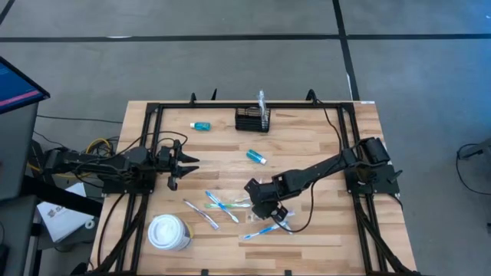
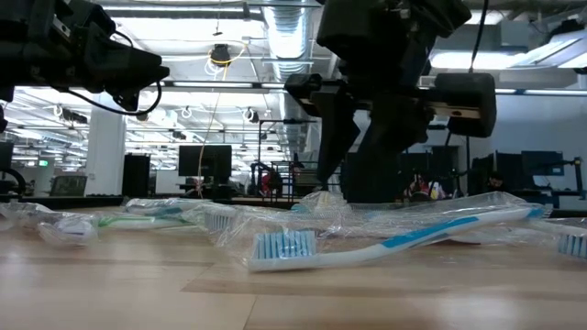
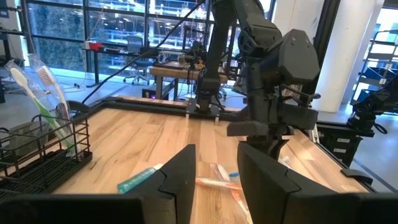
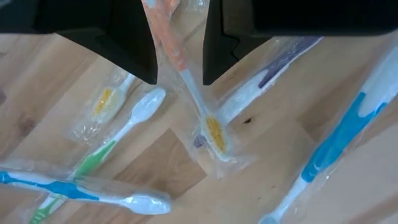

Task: Pick & Place toothbrushing station
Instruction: Put the orange toothbrush into the mesh organizer

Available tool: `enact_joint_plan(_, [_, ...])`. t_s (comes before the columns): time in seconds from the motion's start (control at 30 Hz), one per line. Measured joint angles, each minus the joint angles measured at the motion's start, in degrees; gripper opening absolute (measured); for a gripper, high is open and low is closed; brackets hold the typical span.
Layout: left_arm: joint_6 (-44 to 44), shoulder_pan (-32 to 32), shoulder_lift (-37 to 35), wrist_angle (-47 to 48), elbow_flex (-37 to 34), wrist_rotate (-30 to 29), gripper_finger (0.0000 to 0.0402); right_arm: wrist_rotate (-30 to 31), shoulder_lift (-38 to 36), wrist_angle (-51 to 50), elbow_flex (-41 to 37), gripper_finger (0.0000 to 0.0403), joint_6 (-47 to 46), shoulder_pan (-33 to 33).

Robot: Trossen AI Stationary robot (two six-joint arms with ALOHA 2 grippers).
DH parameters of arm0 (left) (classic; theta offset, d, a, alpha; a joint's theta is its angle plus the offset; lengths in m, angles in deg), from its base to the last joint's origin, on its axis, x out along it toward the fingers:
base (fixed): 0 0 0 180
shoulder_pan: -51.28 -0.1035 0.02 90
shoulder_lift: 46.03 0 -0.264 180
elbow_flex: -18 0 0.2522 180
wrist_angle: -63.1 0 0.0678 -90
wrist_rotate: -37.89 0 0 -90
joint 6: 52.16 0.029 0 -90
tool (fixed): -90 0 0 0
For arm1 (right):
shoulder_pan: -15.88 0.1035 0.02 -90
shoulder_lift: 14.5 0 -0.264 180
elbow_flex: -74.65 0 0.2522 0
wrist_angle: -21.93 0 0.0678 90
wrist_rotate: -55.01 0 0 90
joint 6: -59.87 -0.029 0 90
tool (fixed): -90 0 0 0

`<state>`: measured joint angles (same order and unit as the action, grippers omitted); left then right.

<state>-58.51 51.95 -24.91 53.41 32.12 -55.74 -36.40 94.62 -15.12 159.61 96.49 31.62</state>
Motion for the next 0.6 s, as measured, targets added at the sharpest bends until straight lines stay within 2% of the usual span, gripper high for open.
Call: enact_joint_plan(0.6, [0.0,0.0,0.0,-0.3,0.0,0.0,0.0113,0.0,3.6,3.0,0.2,0.0118,-0.2,0.5])
